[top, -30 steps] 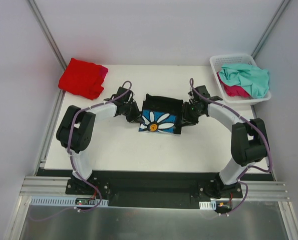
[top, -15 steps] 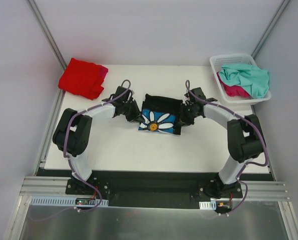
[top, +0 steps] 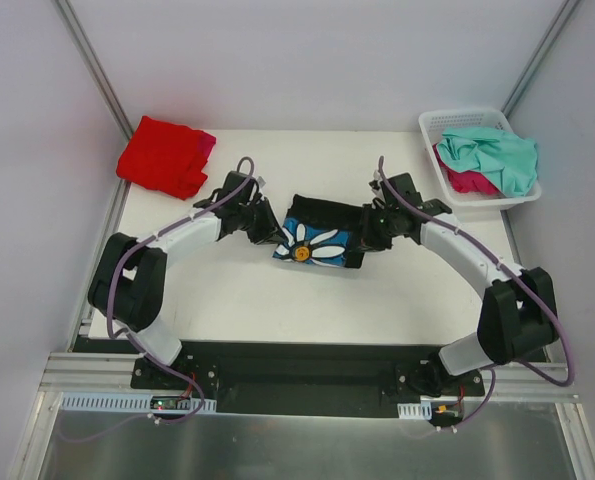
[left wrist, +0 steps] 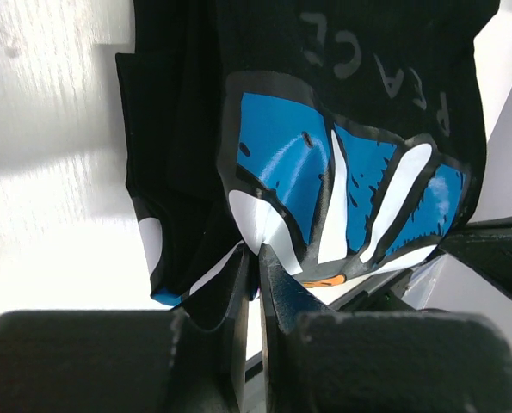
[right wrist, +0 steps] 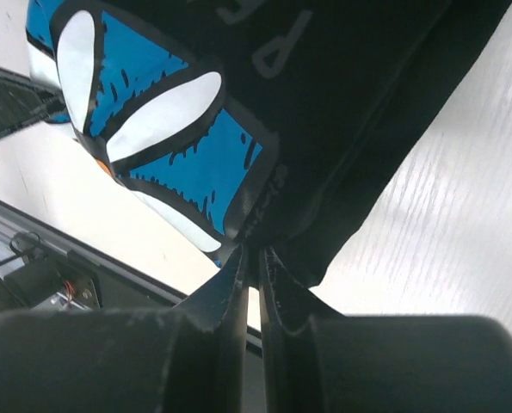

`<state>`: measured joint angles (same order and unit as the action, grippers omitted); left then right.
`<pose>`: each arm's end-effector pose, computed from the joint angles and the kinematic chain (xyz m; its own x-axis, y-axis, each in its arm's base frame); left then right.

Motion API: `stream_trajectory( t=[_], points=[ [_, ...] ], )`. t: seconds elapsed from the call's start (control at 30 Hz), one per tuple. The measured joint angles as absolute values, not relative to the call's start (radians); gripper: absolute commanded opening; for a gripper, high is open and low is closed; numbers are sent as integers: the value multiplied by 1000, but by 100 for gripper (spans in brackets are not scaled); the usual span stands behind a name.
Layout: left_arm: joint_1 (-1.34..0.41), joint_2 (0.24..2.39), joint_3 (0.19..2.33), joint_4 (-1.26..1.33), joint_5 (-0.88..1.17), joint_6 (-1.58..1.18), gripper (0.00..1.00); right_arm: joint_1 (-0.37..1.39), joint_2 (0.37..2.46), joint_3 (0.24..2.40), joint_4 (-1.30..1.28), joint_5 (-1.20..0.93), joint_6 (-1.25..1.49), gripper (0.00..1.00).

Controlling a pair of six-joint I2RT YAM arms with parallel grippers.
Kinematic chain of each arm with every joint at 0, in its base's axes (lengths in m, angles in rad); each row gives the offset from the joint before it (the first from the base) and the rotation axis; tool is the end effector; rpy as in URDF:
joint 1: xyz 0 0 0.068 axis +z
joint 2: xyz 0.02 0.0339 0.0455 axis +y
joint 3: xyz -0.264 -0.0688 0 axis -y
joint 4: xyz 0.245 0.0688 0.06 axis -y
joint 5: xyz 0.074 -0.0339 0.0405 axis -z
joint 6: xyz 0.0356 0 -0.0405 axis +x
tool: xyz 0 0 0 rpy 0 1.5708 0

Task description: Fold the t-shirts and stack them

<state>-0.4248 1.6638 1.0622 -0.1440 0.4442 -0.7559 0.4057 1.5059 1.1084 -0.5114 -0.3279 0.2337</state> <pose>0.3203 -0.1617 0.2152 -0.9024 -0.2716 -0.3346 0.0561 0.6957 -0.7161 0.2878 0.1361 0.2525 -0.8337 -0.1195 -0.5391 -0.3726 0.8423 0.3895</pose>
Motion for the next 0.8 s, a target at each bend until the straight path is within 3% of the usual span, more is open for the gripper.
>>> stream_trajectory(
  t=[0.4,0.8],
  points=[
    [-467,1610,1012,-171,436,-756,4,498,1420,933,-538,-294,244,11],
    [-504,1607,999,-185,431,-756,6,602,1436,918,-570,-246,287,24]
  ],
)
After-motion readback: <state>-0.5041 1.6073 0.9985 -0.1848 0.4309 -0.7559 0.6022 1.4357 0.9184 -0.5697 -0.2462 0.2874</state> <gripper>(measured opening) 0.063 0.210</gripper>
